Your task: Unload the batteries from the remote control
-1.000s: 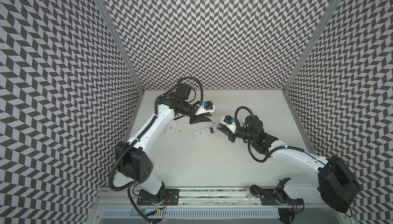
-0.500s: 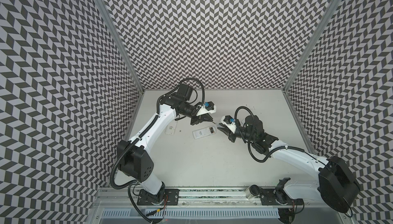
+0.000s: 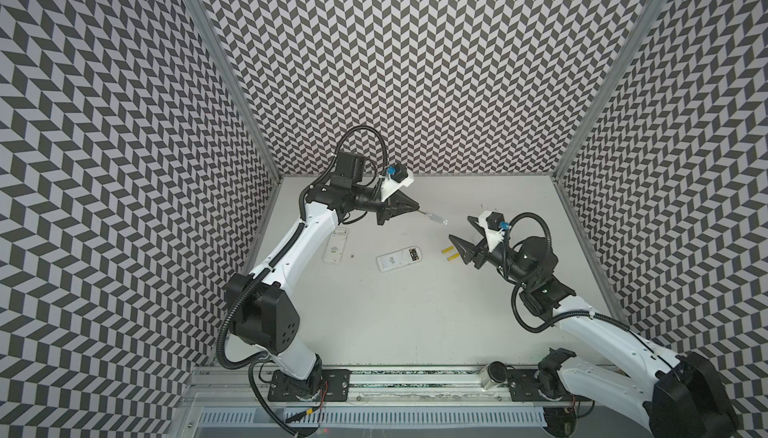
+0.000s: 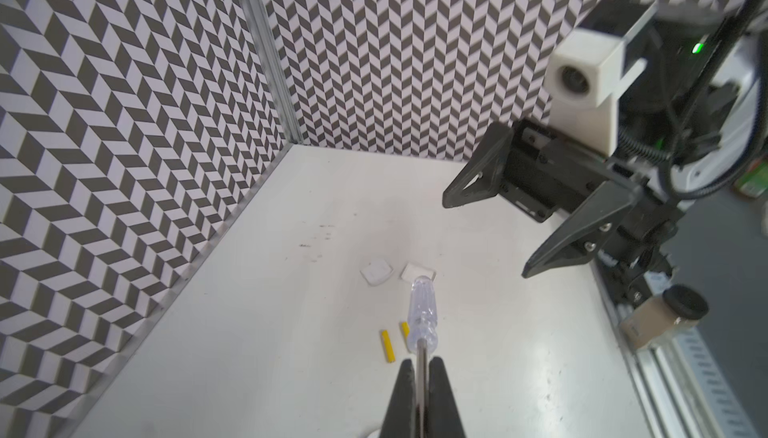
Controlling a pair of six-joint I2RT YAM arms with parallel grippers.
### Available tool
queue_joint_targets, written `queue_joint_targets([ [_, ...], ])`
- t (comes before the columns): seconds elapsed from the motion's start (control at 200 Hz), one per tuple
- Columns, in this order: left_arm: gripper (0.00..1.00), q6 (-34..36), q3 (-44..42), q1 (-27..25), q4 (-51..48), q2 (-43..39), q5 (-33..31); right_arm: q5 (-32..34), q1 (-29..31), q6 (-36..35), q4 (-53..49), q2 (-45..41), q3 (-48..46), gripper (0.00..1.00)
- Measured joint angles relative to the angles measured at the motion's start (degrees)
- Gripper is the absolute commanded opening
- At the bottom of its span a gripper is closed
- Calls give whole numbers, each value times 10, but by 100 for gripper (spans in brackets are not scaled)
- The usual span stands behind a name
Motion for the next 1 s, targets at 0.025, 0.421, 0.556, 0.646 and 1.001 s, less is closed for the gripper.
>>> queue_joint_targets([
  [0.025,0,-24,-5,1,17,0,9,-5,-8,17,8,2,-2,80],
  [0.421,0,-333,-121,43,247,-8,90,-183,-55,222,85,148,68,81],
  [0.556,0,-408,-163,52,321,-19,101,-247,-70,286,128,204,108,81],
  [0.646,0,-460,-189,52,378,-26,113,-286,-74,332,177,237,116,78],
  [1.001,0,-606,-231,43,552,-29,132,-347,-73,553,437,356,117,69],
])
